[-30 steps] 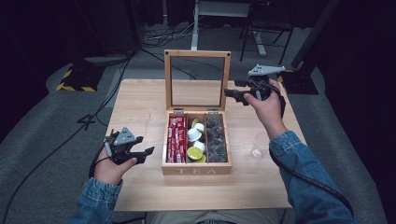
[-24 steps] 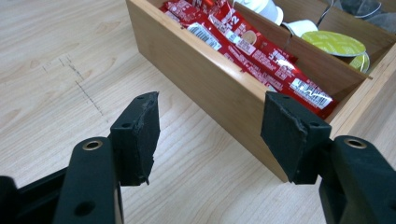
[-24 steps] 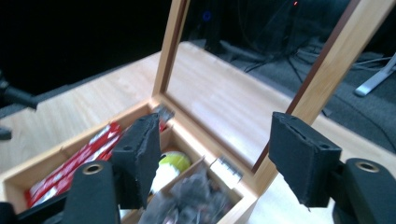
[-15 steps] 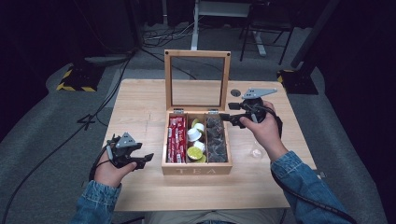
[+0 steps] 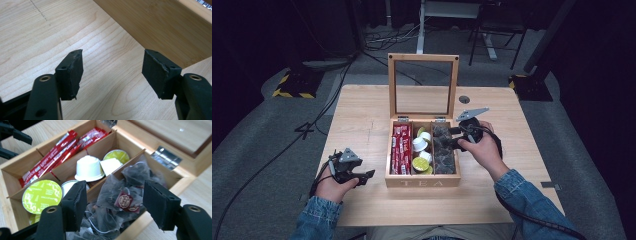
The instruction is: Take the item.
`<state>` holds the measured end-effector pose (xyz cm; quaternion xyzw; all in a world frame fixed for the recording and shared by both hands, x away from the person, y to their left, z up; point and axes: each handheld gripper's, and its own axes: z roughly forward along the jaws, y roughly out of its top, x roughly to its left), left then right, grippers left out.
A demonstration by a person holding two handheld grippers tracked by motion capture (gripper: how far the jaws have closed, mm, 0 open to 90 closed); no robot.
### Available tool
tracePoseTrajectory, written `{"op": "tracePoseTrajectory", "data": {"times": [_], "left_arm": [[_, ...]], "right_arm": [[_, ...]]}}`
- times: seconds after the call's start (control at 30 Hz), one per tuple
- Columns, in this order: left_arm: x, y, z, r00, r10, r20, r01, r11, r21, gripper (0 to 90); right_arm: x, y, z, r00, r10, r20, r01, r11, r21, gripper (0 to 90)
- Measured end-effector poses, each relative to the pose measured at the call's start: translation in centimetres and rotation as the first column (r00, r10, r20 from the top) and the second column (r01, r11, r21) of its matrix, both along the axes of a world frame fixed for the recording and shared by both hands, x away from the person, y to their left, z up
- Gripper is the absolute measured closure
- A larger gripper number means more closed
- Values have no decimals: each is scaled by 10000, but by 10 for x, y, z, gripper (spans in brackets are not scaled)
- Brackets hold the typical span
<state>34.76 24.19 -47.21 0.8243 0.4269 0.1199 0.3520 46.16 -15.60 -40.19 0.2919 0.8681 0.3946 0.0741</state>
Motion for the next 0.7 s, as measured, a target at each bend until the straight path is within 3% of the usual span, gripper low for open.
{"op": "tracePoseTrajectory", "data": {"times": [0.3,0.7], "left_arm": [[-6,1,-6,10000,-4,10,4,10000,95,353],[-11,4,-14,9999,21,-112,-18,9995,304,352]], "right_arm": [[5,19,-20,9999,172,-7,-172,9945,-1029,363],[20,26,-32,9999,-65,87,79,9850,-1721,537]]}}
